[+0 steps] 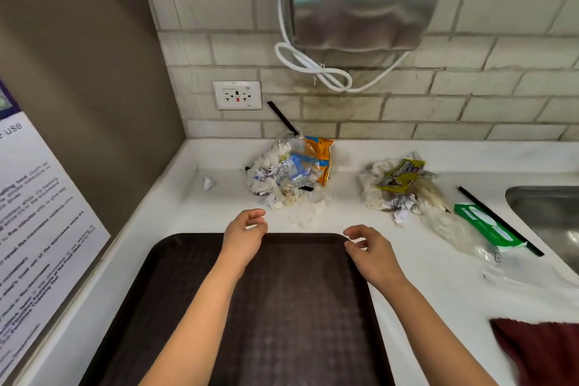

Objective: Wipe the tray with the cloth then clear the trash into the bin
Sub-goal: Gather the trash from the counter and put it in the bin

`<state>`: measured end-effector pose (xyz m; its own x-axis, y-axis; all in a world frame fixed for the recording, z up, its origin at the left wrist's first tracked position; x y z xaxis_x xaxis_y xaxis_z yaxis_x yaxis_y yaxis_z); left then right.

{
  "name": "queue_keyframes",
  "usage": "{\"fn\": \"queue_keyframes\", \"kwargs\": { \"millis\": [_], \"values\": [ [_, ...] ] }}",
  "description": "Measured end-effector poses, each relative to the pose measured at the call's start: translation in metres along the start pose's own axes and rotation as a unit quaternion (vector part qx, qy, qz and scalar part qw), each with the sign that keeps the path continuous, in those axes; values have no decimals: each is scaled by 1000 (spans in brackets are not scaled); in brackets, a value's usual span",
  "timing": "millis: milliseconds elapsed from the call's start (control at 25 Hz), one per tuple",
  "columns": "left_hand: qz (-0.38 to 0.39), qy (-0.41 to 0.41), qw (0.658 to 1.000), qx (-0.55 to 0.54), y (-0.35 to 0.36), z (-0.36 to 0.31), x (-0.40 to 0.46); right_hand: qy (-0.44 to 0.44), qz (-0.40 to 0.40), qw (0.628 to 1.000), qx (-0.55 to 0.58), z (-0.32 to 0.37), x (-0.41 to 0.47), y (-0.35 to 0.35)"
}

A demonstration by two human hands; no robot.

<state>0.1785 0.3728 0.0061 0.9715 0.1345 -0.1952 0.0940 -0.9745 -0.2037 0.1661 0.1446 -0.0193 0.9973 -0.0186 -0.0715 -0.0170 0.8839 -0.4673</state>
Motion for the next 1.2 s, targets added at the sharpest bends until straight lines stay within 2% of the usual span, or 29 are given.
{"fn": "queue_keyframes", "kwargs": {
  "millis": [240, 400, 480, 560, 640, 880, 1000, 1080, 1200],
  "values": [
    [-50, 26, 994, 95, -5, -7, 67, -9, 24, 999, -27, 14, 76, 7],
    [-51, 66, 982, 168, -2, -15, 116, -8, 26, 999, -22, 21, 124, 22],
    [-31, 98, 969, 226, 0, -11, 142, -6, 10, 1000, -2, 25, 145, 31],
    [26, 67, 949, 308, -1, -4, 162, -2, -15, 999, 28, 29, 164, 36],
    [76, 30, 935, 345, -3, 3, 177, -4, -23, 999, 47, 32, 180, 40],
    [106, 14, 938, 329, -11, 13, 218, 19, -72, 995, 61, 34, 216, 58],
    [88, 17, 947, 308, -13, 16, 222, 45, -43, 997, 37, 36, 221, 58],
    [49, 28, 955, 293, -17, 25, 222, 40, -37, 998, 15, 33, 216, 57],
    [-40, 63, 966, 249, -27, 30, 215, 34, -95, 991, 86, 26, 196, 53]
  ]
}}
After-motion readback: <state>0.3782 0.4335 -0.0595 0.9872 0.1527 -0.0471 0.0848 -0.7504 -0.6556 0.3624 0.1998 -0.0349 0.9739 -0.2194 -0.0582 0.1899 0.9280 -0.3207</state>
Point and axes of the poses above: each hand's wrist, its own x-axis towards the middle knuckle, its own y-axis out of the palm, z = x × y, the point moved 1 cm from there along x, towards the middle knuckle, and after that the axes turned 7 degrees about z, right-handed, at the moved point
